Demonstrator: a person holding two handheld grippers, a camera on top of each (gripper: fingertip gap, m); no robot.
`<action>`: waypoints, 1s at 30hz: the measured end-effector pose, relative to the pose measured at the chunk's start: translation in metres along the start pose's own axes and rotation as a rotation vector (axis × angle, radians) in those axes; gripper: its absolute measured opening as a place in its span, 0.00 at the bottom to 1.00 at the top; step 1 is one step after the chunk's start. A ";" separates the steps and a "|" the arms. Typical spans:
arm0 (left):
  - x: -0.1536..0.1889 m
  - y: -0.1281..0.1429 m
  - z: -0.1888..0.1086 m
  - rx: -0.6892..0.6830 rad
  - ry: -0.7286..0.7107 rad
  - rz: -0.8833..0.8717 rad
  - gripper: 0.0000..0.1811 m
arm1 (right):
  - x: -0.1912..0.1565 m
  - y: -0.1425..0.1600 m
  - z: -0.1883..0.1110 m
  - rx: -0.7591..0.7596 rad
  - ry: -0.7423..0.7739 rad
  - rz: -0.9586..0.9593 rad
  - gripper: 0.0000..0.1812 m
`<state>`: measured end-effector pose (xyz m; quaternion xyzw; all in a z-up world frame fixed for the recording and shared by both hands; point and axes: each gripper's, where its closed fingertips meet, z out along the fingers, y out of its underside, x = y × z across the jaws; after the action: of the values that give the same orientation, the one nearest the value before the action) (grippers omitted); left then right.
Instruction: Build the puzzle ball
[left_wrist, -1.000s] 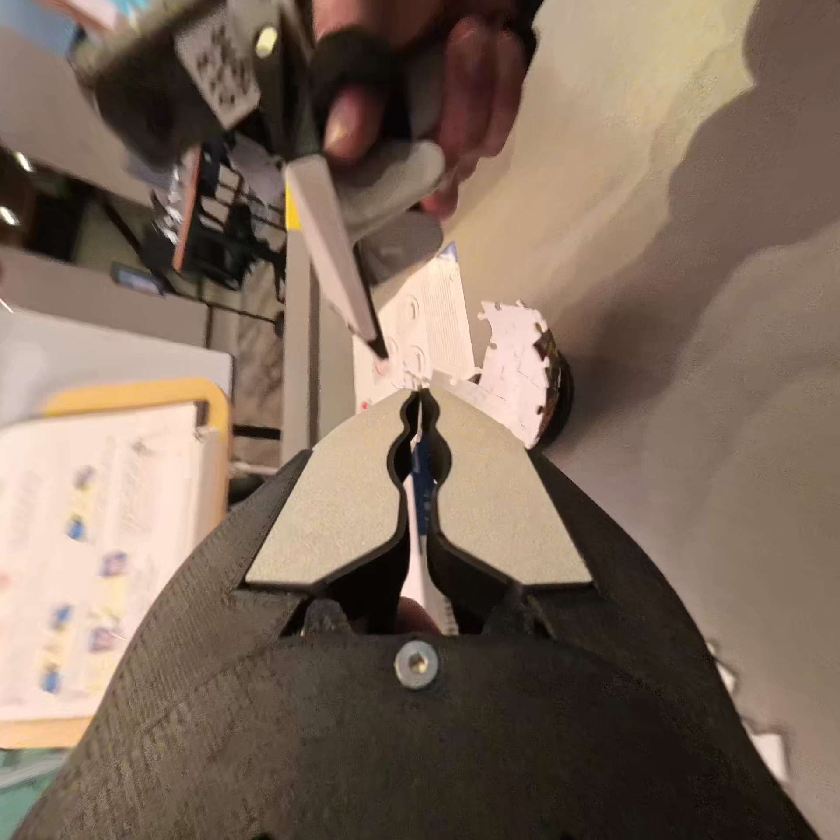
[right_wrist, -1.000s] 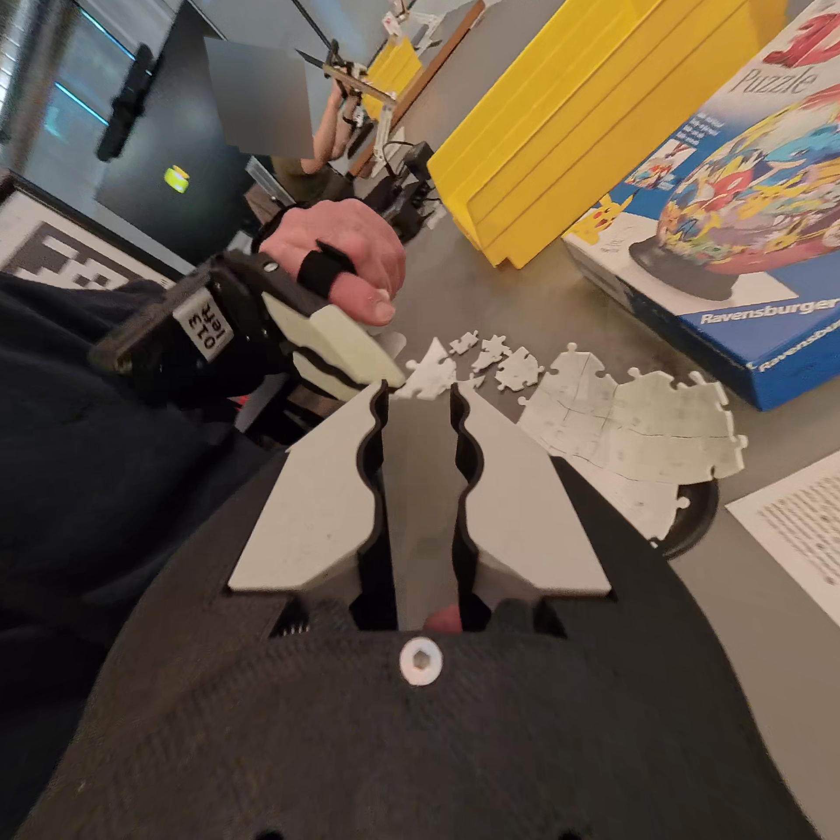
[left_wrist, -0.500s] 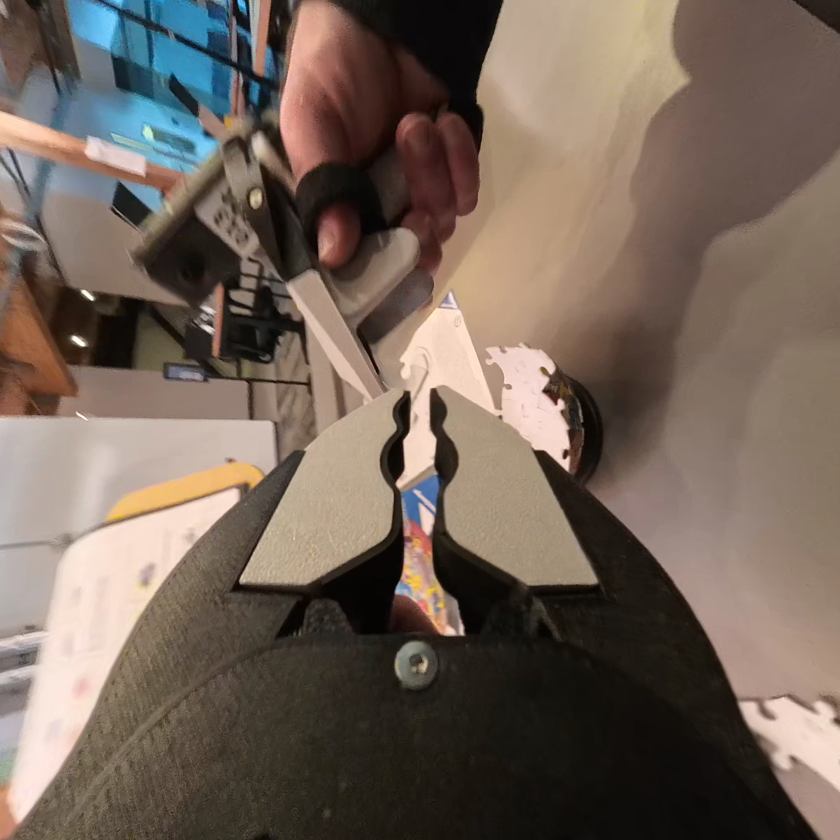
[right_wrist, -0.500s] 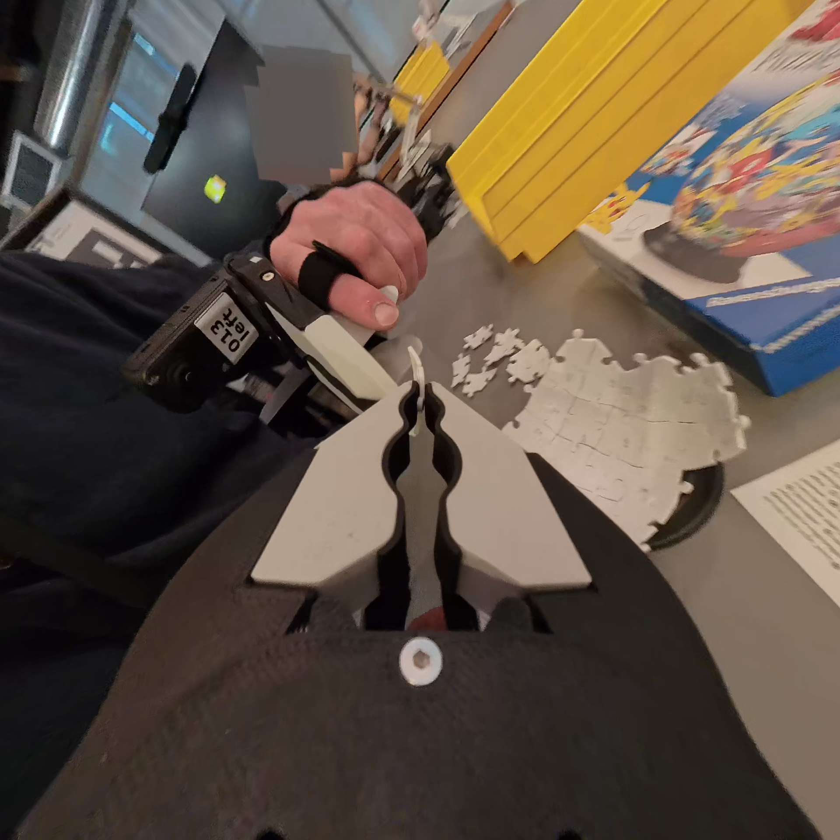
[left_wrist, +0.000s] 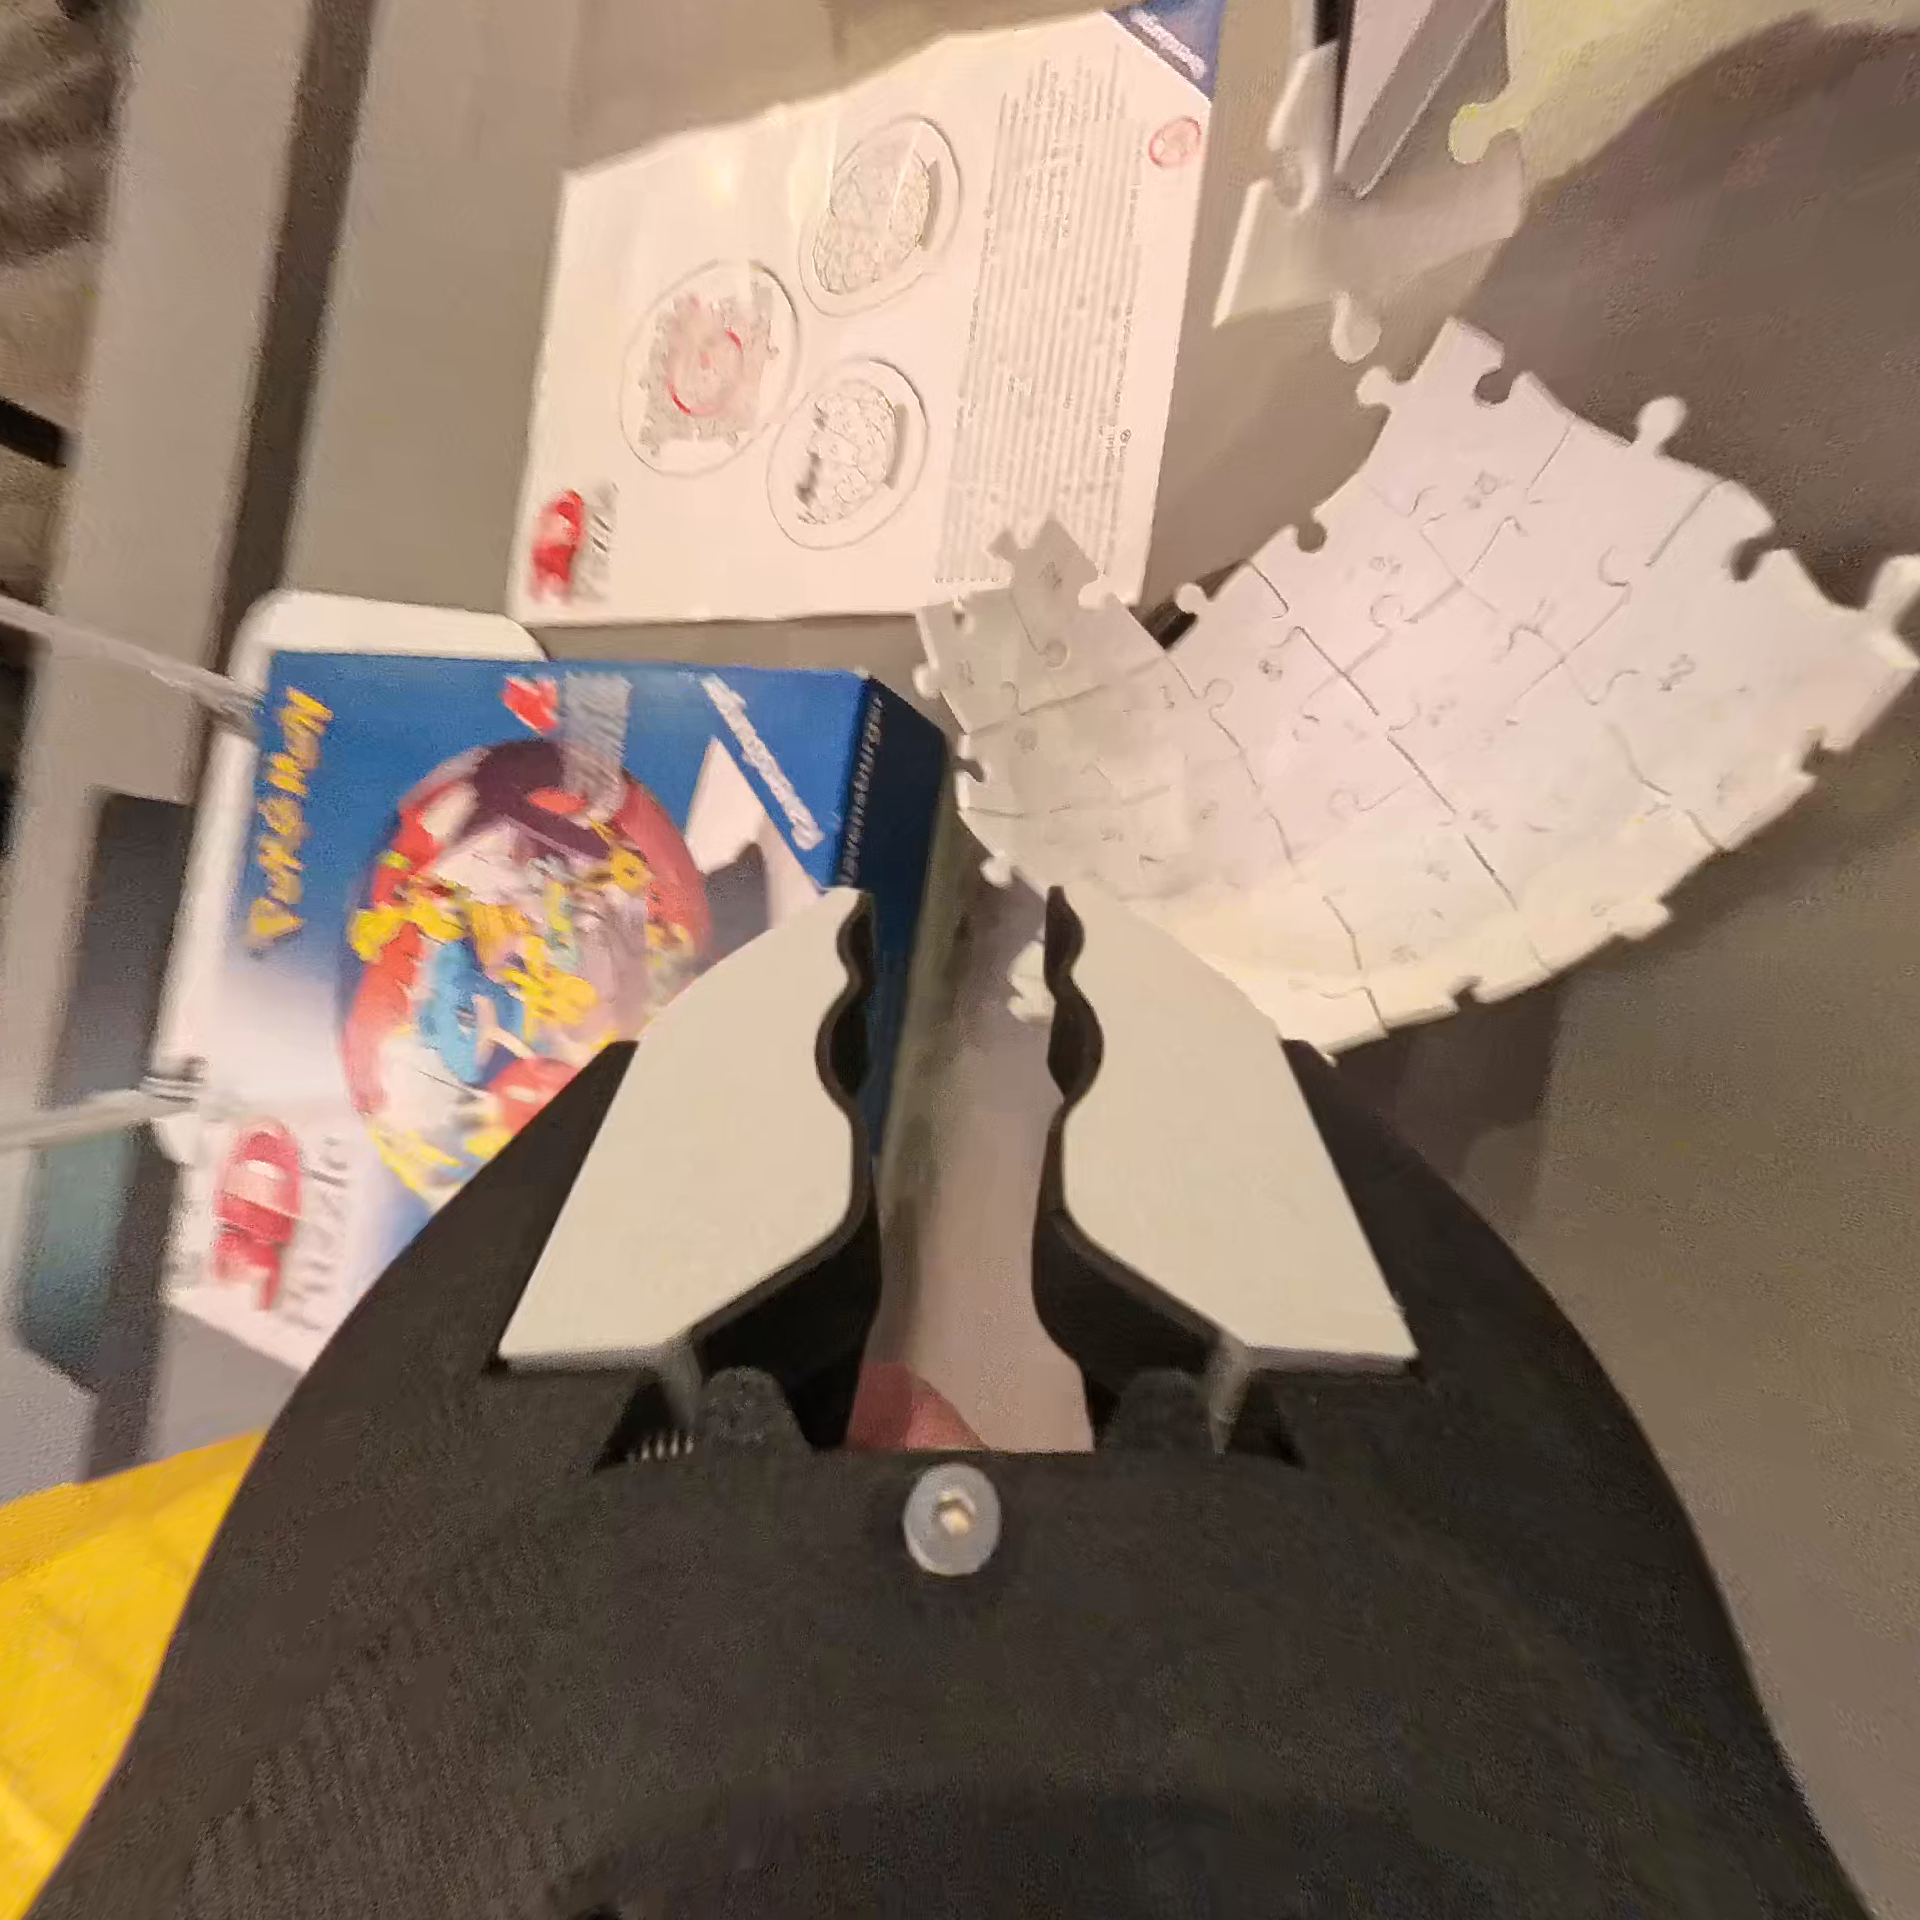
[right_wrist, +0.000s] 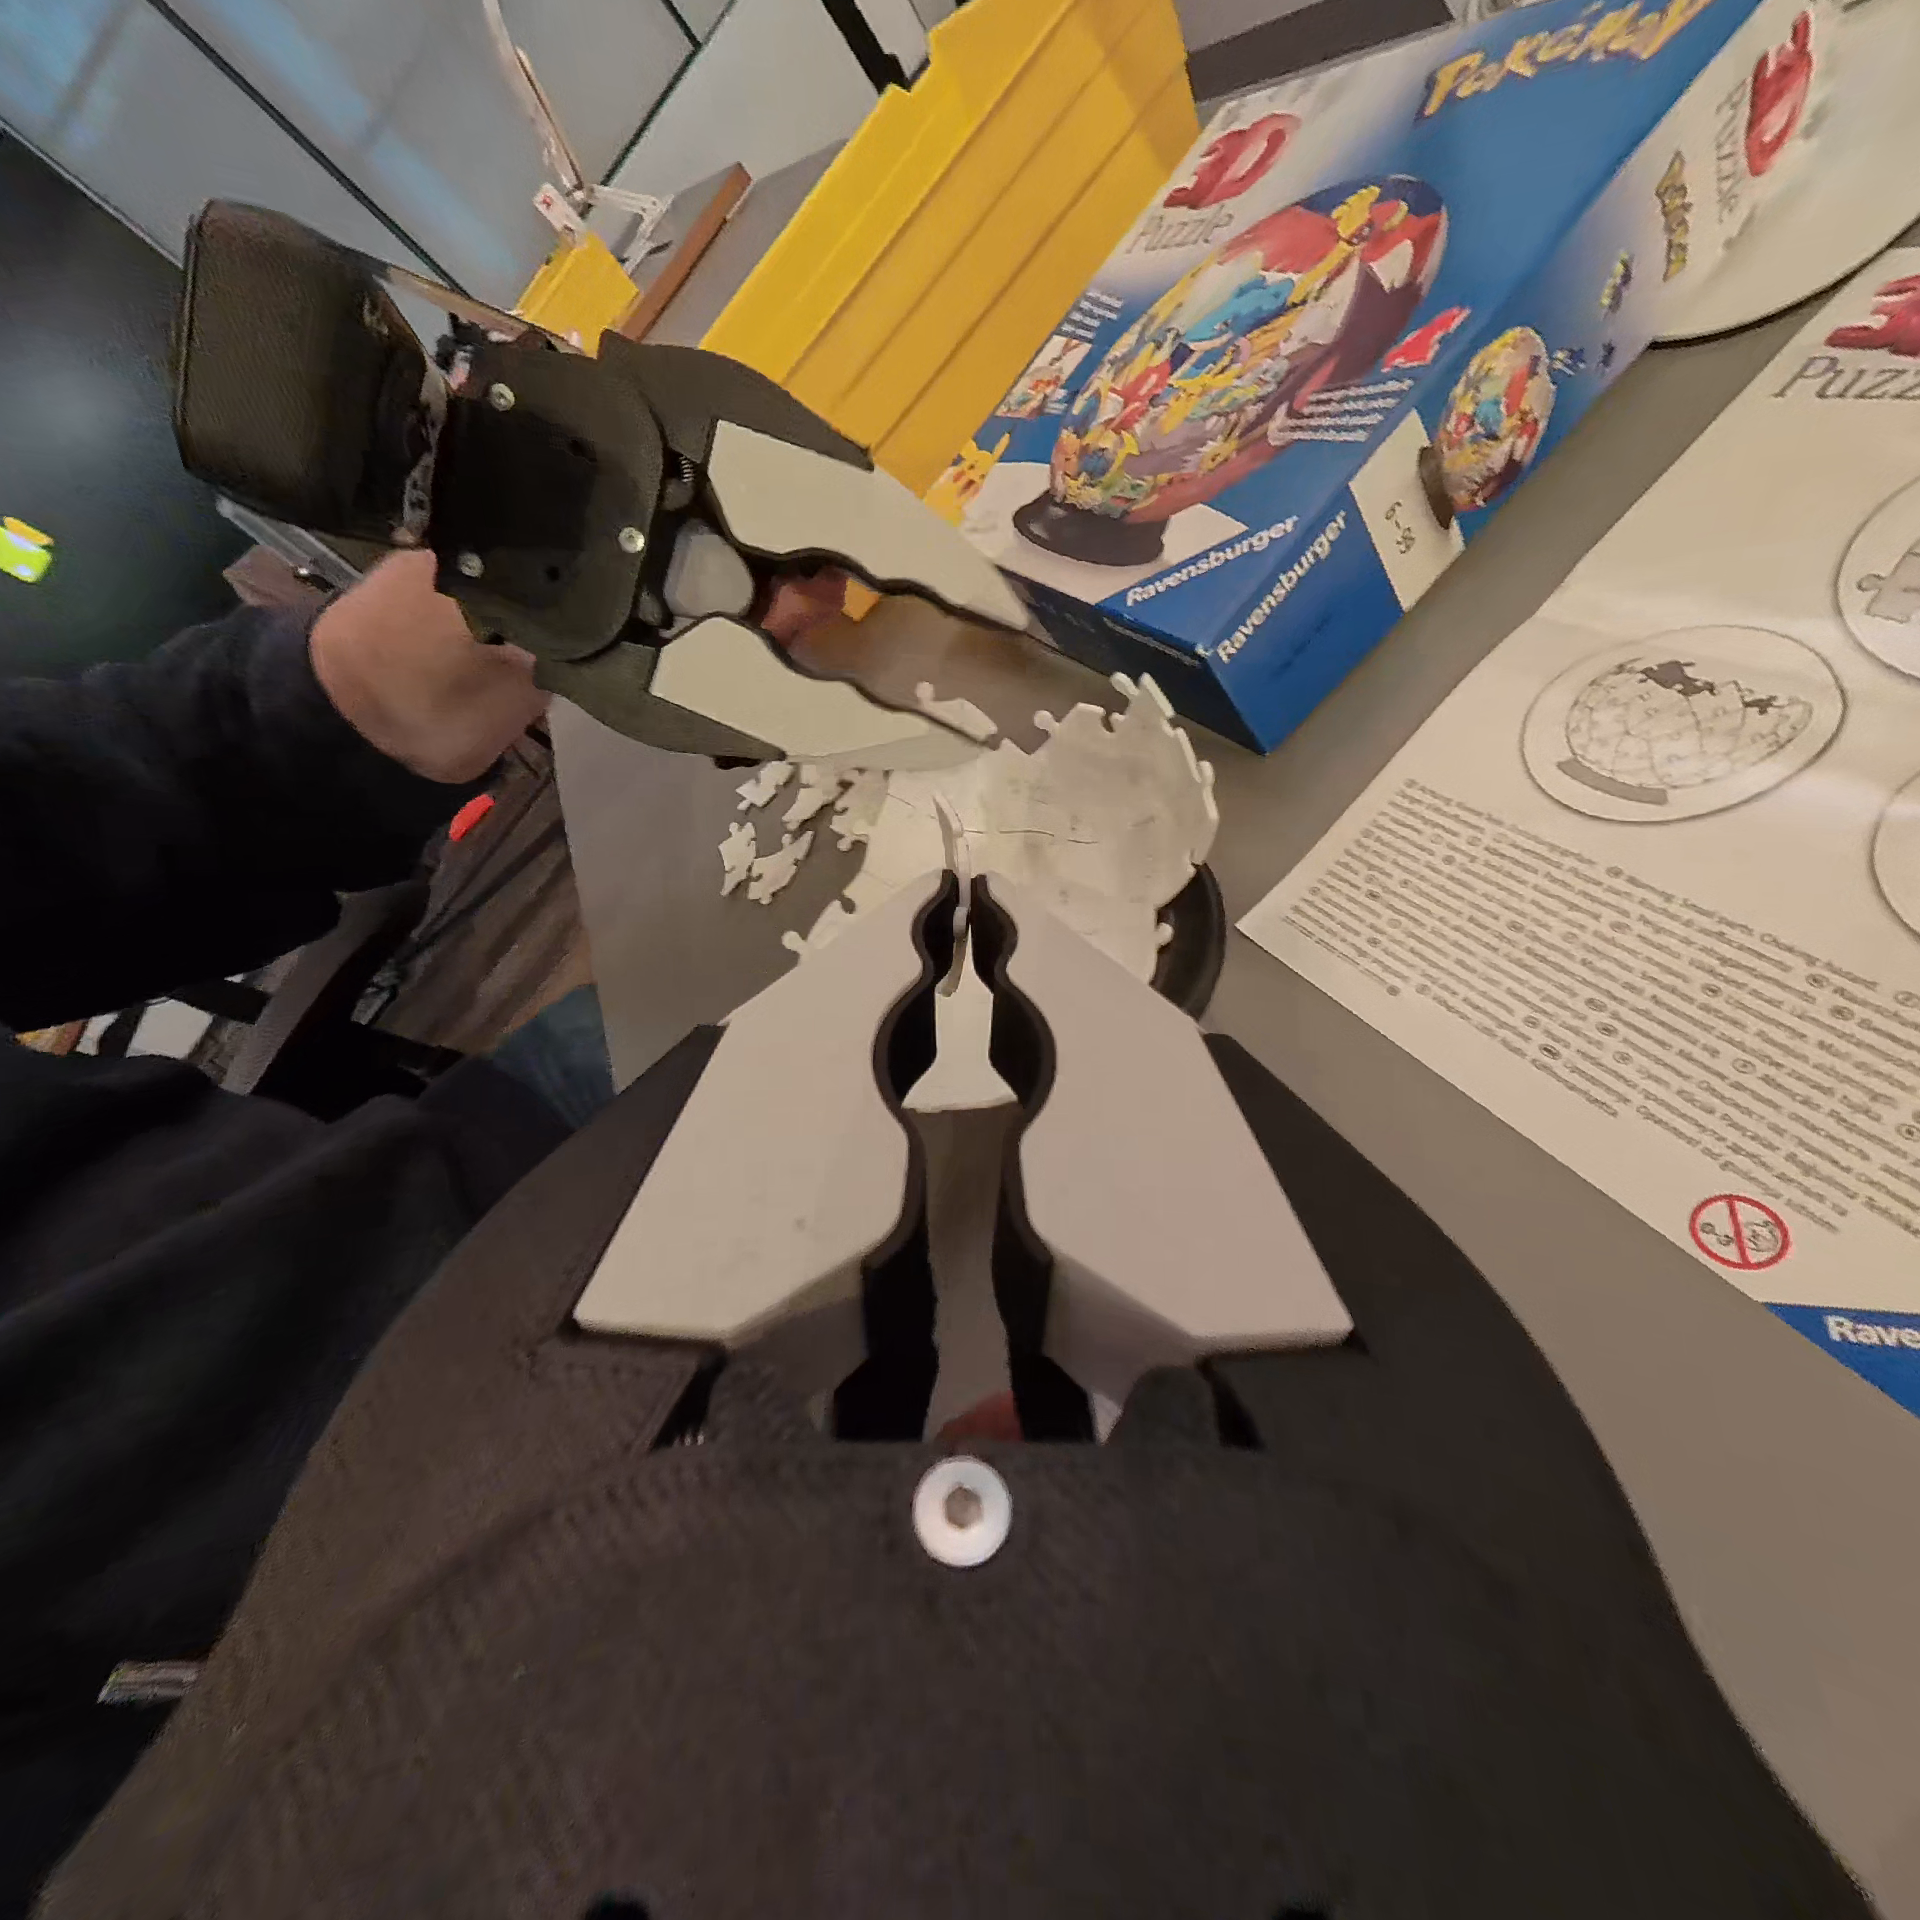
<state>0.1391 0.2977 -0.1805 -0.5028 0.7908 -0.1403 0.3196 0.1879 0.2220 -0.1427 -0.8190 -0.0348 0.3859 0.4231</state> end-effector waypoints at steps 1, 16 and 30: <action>0.007 0.006 0.001 -0.027 0.044 -0.037 0.17 | 0.003 0.002 0.001 -0.005 0.011 -0.002 0.00; 0.034 0.010 -0.023 -0.055 0.010 -0.209 0.29 | 0.013 -0.007 0.011 0.033 0.042 -0.020 0.00; 0.022 -0.118 -0.055 0.614 0.309 -0.632 0.09 | -0.058 -0.063 -0.003 0.316 -0.181 -0.079 0.00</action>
<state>0.1803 0.2190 -0.0825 -0.5744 0.5589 -0.5317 0.2739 0.1665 0.2381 -0.0616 -0.7022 -0.0437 0.4418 0.5567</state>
